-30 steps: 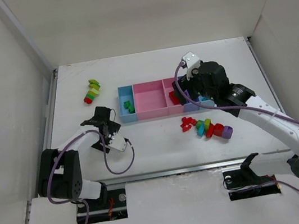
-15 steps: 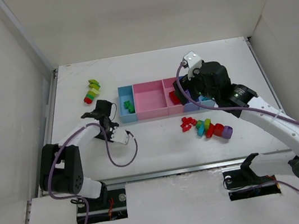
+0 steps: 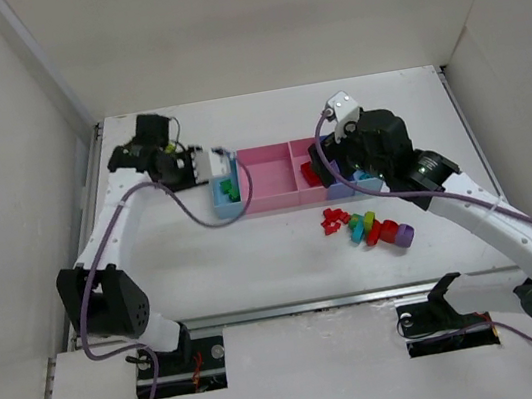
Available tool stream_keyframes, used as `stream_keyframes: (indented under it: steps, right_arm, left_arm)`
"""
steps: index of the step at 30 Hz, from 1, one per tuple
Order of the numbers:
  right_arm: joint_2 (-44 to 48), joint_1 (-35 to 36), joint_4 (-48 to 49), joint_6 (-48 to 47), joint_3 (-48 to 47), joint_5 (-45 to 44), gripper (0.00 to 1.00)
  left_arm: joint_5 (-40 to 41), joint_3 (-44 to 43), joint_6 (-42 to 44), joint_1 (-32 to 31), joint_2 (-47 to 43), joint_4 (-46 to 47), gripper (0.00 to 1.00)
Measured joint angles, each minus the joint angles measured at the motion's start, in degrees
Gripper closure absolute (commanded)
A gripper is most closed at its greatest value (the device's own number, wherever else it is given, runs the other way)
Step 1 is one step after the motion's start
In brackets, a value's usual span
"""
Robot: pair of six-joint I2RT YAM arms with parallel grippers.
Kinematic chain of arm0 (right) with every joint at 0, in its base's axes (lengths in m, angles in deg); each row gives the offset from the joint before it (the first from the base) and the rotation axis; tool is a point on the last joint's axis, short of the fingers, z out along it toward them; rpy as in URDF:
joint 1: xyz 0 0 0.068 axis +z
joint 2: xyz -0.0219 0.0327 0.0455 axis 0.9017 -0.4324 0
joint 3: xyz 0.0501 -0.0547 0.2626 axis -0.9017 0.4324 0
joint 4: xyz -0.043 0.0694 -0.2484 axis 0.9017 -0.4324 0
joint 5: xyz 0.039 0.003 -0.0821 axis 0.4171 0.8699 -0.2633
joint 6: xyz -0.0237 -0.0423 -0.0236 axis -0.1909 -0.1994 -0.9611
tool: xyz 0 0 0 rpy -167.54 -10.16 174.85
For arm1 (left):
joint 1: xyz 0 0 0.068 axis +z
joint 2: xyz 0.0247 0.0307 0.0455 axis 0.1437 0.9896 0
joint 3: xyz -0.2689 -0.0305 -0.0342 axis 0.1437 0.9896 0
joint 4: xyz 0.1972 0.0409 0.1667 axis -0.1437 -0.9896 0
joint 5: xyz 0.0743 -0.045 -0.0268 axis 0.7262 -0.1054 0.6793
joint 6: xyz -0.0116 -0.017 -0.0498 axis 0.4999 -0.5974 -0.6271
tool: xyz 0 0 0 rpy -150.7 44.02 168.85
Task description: Sort the legos into containers by color
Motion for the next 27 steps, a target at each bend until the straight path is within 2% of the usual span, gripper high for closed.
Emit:
stream_keyframes:
  steps: [3, 5, 7, 10, 13, 16, 18, 21, 27]
  right_arm:
    - [1.2, 0.0, 1.0, 0.0, 0.0, 2.0, 0.00]
    - [2.3, 0.0, 2.3, -0.1, 0.0, 4.8, 0.00]
    - [3.1, 0.0, 3.6, -0.7, 0.0, 8.3, 0.00]
    - [3.2, 0.0, 5.1, -1.9, 0.0, 15.4, 0.00]
    - [1.8, 0.0, 6.2, -2.3, -0.1, 23.1, 0.00]
    - [-1.6, 0.0, 6.8, -2.1, -1.2, 27.3, 0.01]
    - [-4.5, 0.0, 7.2, -1.8, -2.5, 30.1, 0.01]
    - [-8.2, 0.0, 7.7, -1.2, -4.2, 33.9, 0.04]
    - [-11.9, 0.0, 8.3, 0.7, -5.8, 39.6, 0.05]
  left_arm:
    - [-14.3, -14.8, -14.9, 2.1, 3.0, 2.7, 1.00]
    - [-25.6, -18.3, -26.8, 3.0, 3.1, 7.9, 1.00]
    - [-35.1, -16.7, -39.1, 3.0, 2.1, 14.4, 1.00]
    - [-44.9, -8.3, -57.6, 1.1, 0.2, 27.1, 1.00]
    - [-49.9, -0.8, -73.0, -1.6, -0.1, 38.6, 1.00]
    - [-52.7, 2.5, -86.7, -3.0, 0.0, 49.6, 1.00]
    - [-53.7, 2.5, -92.9, -3.2, -0.2, 56.5, 1.00]
    - [-54.7, 2.5, -97.8, -3.6, -1.4, 62.7, 1.00]
    - [-57.0, 3.5, -100.6, -4.7, -5.3, 68.0, 1.00]
